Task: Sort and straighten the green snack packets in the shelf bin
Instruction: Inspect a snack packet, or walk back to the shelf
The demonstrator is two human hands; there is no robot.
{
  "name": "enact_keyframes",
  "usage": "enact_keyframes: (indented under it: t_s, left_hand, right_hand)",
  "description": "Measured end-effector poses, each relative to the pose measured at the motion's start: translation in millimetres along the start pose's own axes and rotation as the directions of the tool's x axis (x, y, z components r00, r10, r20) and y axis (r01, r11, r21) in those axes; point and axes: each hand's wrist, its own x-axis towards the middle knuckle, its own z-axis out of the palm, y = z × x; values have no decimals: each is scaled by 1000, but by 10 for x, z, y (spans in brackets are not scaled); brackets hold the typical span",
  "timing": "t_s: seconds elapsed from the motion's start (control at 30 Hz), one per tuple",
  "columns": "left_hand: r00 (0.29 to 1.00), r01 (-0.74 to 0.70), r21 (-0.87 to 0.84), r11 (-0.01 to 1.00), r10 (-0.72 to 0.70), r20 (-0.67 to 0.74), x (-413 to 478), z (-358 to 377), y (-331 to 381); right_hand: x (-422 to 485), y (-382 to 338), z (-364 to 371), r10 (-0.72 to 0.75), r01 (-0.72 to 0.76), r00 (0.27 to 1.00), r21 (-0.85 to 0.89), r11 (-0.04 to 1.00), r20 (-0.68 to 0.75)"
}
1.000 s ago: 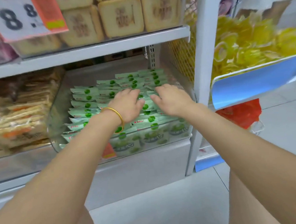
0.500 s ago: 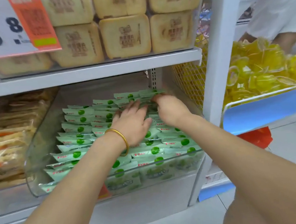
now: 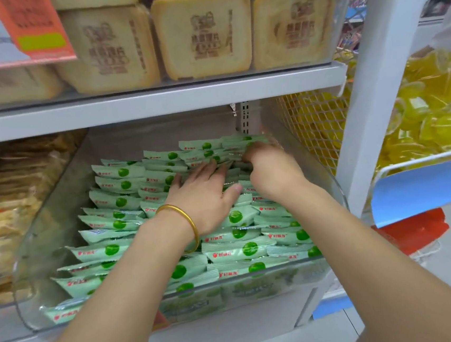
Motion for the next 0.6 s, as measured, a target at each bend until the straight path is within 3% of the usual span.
enact_keyframes:
  t_s: [0.13, 0.23, 0.4, 0.6]
  left_hand:
    - [999, -7, -36, 999, 6, -32, -20, 11, -16]
    - [994, -25, -93, 995, 16, -105, -59, -3, -54]
    - [904, -192, -392, 900, 6, -427, -201, -123, -47]
    - [845, -303, -556, 774, -51, -532, -477, -199, -18]
  right_hand:
    - [-110, 11, -41, -71, 68, 995, -34, 997, -74]
    - [-190, 34, -121, -162, 149, 961, -74, 986, -225]
    - [-288, 84, -217, -337, 351, 837, -49, 935, -431]
    - [-498, 86, -244, -512, 670, 670, 142, 729, -537]
